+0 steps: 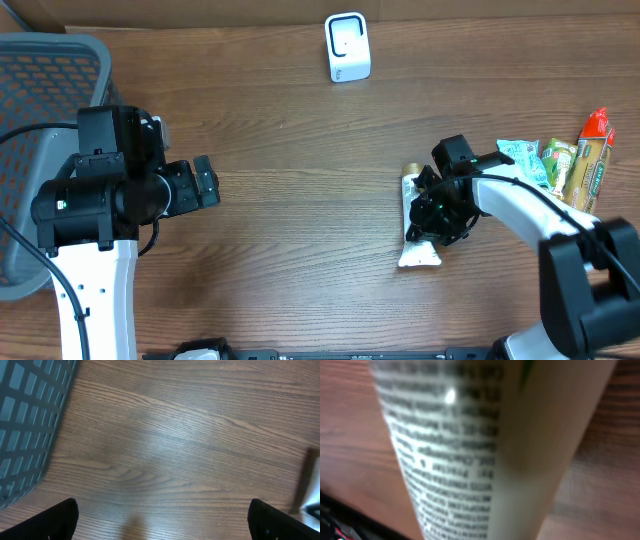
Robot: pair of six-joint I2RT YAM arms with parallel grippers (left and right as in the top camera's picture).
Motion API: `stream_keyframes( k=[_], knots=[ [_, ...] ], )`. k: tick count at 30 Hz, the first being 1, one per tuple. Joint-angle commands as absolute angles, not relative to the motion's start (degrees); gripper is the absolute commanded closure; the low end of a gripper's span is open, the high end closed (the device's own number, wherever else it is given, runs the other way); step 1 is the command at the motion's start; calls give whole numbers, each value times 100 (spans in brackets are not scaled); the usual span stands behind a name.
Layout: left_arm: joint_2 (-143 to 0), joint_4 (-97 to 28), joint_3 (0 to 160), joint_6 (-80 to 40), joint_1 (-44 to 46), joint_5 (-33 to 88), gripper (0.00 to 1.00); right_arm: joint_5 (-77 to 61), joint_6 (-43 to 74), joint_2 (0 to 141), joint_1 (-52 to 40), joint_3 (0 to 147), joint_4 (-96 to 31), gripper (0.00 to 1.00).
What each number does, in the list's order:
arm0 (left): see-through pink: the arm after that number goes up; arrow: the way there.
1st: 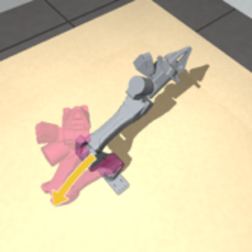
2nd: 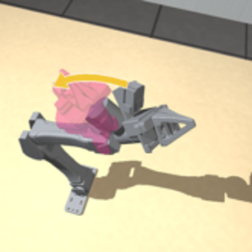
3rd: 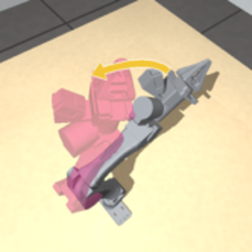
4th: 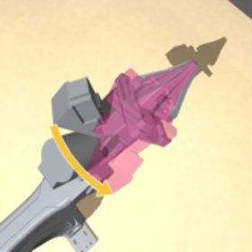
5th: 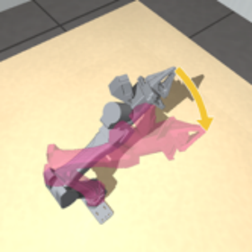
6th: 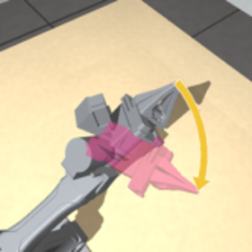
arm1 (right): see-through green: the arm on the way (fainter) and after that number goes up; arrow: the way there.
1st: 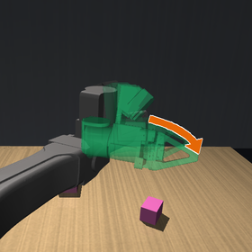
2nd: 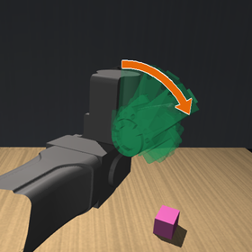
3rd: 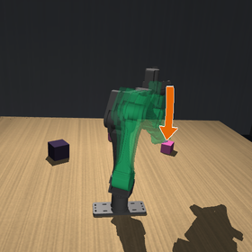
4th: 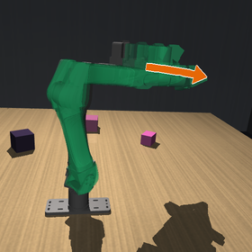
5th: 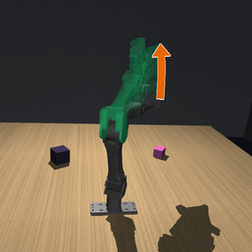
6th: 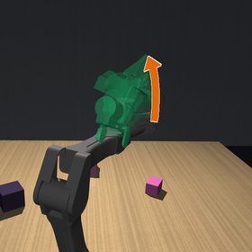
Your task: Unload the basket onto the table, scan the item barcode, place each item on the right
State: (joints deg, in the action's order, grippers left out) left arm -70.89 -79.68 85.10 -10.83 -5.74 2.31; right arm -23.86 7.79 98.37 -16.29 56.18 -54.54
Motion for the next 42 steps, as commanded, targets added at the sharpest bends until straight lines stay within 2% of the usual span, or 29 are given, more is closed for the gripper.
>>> stream_keyframes(
  k=[1,9,22,34,42],
  knots=[
    [-7087,-7948,8565,-1181,-593,252,0,-2602,329,8809,-1876,6163,-5603,96],
    [-7087,-7948,8565,-1181,-593,252,1,-3009,296,7990,-2095,6169,-5638,96],
    [-7089,-7950,8565,-1181,-593,252,0,-3089,294,7819,-2095,6434,-5990,96],
    [-7087,-7950,8565,-1181,-593,252,0,-2287,322,7815,-2333,7376,-6838,96],
    [-7089,-7948,8565,-1181,-593,252,0,-2064,609,7815,-2808,7555,-6825,96]
  ],
)
